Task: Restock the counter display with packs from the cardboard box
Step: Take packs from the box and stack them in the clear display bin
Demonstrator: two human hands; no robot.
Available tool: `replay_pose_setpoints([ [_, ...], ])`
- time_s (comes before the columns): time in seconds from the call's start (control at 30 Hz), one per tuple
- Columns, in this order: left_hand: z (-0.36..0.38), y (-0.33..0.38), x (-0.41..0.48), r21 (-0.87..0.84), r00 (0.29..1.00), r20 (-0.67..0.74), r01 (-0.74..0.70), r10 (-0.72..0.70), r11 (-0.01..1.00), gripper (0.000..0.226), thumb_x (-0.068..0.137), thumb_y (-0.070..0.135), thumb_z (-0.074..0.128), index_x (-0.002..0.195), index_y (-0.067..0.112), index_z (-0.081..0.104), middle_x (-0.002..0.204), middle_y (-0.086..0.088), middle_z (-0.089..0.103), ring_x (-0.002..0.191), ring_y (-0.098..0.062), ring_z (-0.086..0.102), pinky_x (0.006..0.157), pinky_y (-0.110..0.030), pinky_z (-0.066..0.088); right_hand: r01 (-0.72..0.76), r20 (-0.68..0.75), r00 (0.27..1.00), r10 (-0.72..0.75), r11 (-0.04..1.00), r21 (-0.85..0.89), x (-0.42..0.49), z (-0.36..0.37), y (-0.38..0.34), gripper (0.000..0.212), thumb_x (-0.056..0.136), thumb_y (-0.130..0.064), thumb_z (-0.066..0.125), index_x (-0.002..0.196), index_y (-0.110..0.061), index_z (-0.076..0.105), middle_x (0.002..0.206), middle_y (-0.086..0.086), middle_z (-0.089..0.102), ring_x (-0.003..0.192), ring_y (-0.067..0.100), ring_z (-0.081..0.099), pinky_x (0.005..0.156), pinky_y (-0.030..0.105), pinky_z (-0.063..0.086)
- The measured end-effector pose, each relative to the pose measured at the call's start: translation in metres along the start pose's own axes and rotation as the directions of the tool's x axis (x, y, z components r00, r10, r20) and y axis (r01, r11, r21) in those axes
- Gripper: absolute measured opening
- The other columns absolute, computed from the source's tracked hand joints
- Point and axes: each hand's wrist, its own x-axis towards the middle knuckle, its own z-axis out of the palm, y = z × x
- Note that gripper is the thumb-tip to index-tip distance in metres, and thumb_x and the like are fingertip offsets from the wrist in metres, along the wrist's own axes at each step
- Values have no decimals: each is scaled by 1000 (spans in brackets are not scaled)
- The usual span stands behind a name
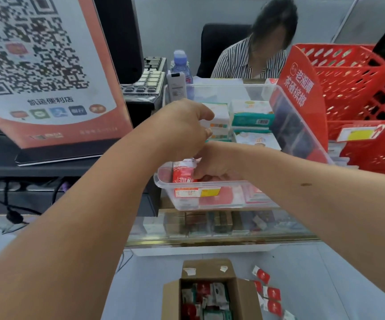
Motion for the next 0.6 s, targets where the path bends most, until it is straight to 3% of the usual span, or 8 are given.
replay_pose_setpoints([
  [0.1, -1, -1, -3, 11, 1000, -22, -8, 8, 1000, 39, 95, 24, 58, 132, 34, 56, 127, 0, 60, 113, -21, 60, 94, -39, 53, 52, -58, 996, -71, 961, -270, -4, -4, -6, 21, 91, -10, 62, 110, -9, 53, 91, 13, 64, 70, 21, 61, 72, 33, 58],
  [0.13, -1, -1, -4, 18, 999, -35, -11, 11, 1000, 39, 95, 24, 58, 132, 34, 57, 128, 0, 59, 114, -22, 60, 95, -39, 52, 75, -96, 988, -118, 928, -365, -5, -6, -11, 11, 94, -9, 56, 103, -8, 51, 87, 11, 61, 69, 21, 58, 73, 34, 57],
  [0.17, -1, -1, -5, 26, 999, -46, -12, 13, 1000, 38, 95, 24, 58, 132, 34, 57, 130, 0, 58, 114, -22, 59, 95, -39, 52, 90, -119, 981, -153, 902, -421, -7, -6, -16, 4, 97, -8, 49, 101, -8, 50, 91, 12, 61, 75, 23, 58, 79, 35, 56],
  [0.23, 0, -2, -6, 48, 998, -67, -16, 19, 999, 38, 96, 25, 57, 132, 34, 57, 131, 0, 58, 114, -24, 59, 95, -39, 52, 129, -96, 973, -211, 838, -531, -5, -3, -23, 22, 101, -8, 40, 117, -3, 55, 114, 17, 62, 101, 29, 60, 95, 40, 50],
  [0.3, 0, -5, -5, 56, 996, -91, -16, 21, 998, 37, 96, 25, 56, 132, 33, 58, 128, -1, 60, 113, -25, 60, 96, -39, 52, 172, -40, 974, -223, 840, -514, 1, 0, -26, 28, 103, -12, 41, 128, -4, 52, 116, 17, 62, 103, 31, 62, 89, 40, 53],
  [0.4, 0, -9, -1, 16, 990, -138, -23, 25, 1000, 35, 95, 23, 56, 129, 32, 60, 124, -3, 62, 114, -23, 60, 94, -41, 53, 142, 3, 989, -149, 932, -333, 9, 5, -27, 10, 101, -22, 48, 105, -13, 50, 84, 12, 62, 66, 21, 63, 58, 28, 53],
  [0.5, 1, -11, 1, 21, 990, -139, -19, 22, 1000, 36, 96, 21, 54, 130, 31, 60, 124, -3, 62, 114, -21, 60, 93, -41, 53, 39, 31, 999, -32, 968, -248, 12, 7, -25, 17, 98, -31, 54, 95, -16, 48, 87, 11, 63, 71, 21, 64, 62, 27, 53],
  [0.6, 5, -13, 1, 25, 992, -124, -11, 14, 1000, 37, 97, 17, 52, 131, 29, 60, 123, -4, 63, 112, -21, 62, 92, -39, 54, 12, 49, 999, -1, 977, -213, 18, 8, -21, 18, 95, -31, 56, 101, -15, 50, 89, 11, 62, 68, 20, 62, 58, 26, 52],
])
